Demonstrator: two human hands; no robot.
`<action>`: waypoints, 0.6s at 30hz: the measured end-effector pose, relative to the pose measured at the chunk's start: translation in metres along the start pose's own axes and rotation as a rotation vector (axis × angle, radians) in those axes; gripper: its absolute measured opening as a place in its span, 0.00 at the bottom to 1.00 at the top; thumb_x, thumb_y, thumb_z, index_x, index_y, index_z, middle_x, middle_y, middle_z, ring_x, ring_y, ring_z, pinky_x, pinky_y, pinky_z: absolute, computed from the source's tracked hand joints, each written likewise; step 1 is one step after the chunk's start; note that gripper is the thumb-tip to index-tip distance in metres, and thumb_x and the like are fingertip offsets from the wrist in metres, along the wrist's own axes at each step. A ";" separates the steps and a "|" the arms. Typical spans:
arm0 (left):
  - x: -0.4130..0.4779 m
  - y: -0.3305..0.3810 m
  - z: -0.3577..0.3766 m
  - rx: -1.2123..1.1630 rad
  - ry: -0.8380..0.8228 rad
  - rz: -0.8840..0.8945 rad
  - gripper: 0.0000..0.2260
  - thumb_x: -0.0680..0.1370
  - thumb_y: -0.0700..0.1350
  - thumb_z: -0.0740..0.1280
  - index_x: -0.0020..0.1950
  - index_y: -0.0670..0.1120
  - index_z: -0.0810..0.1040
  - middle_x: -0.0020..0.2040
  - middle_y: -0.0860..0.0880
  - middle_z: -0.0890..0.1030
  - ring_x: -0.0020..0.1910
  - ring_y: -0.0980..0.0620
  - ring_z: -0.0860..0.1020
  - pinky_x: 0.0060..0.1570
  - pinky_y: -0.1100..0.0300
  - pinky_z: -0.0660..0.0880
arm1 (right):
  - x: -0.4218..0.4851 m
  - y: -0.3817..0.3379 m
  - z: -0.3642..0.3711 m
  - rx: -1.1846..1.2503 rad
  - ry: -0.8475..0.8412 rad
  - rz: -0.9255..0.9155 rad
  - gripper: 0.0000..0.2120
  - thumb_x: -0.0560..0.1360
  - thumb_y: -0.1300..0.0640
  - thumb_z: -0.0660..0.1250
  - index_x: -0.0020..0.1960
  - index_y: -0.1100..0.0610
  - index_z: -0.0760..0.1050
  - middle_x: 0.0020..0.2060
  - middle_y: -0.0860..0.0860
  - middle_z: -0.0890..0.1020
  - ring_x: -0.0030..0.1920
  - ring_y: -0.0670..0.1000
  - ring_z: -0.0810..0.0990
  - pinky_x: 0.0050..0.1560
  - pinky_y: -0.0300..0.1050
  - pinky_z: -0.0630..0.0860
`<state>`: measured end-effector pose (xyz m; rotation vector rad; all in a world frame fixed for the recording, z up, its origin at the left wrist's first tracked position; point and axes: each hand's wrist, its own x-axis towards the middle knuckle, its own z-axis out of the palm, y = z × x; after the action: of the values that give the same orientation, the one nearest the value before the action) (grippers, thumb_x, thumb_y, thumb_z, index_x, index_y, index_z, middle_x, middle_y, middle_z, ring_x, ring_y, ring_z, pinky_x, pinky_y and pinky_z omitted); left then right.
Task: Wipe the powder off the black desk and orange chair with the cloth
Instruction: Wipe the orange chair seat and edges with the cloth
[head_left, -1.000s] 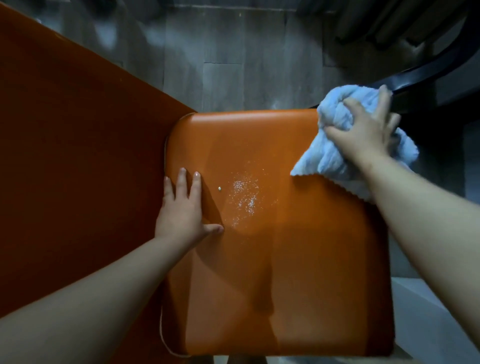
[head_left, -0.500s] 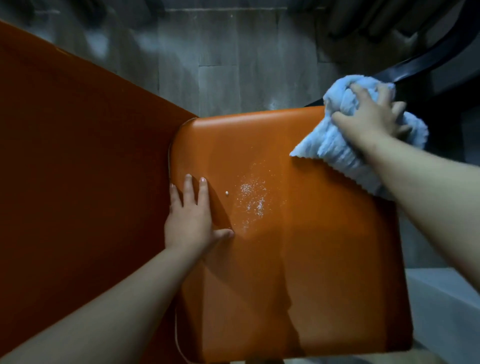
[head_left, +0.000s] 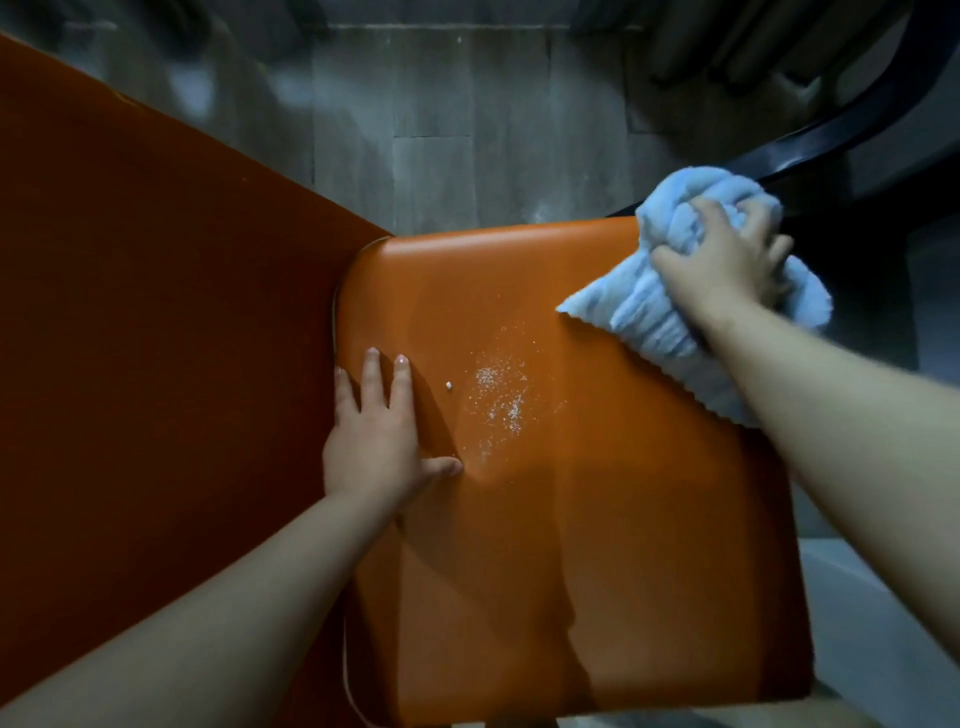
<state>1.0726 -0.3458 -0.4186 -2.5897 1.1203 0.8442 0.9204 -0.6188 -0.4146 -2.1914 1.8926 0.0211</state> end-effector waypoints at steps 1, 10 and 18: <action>0.000 0.000 -0.001 -0.007 0.000 -0.003 0.57 0.61 0.70 0.70 0.76 0.53 0.38 0.77 0.49 0.39 0.76 0.41 0.42 0.66 0.50 0.68 | -0.021 0.005 0.001 -0.044 -0.001 -0.050 0.24 0.69 0.43 0.64 0.65 0.41 0.67 0.69 0.55 0.61 0.64 0.63 0.63 0.62 0.61 0.63; 0.000 0.001 0.000 -0.013 -0.017 -0.006 0.57 0.62 0.70 0.70 0.76 0.52 0.37 0.77 0.50 0.38 0.76 0.41 0.41 0.68 0.50 0.64 | -0.096 0.035 0.006 -0.079 -0.064 -0.172 0.26 0.67 0.44 0.69 0.63 0.45 0.69 0.66 0.57 0.64 0.62 0.62 0.65 0.62 0.63 0.63; 0.000 0.002 -0.001 -0.034 -0.006 -0.020 0.56 0.62 0.69 0.71 0.76 0.52 0.38 0.77 0.50 0.38 0.76 0.41 0.41 0.68 0.49 0.65 | -0.061 -0.004 0.008 -0.054 0.007 -0.137 0.22 0.71 0.45 0.65 0.64 0.45 0.71 0.68 0.57 0.65 0.65 0.62 0.64 0.62 0.64 0.63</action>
<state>1.0712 -0.3477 -0.4179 -2.6195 1.0858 0.8743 0.9156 -0.5573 -0.4118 -2.3549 1.7612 0.0399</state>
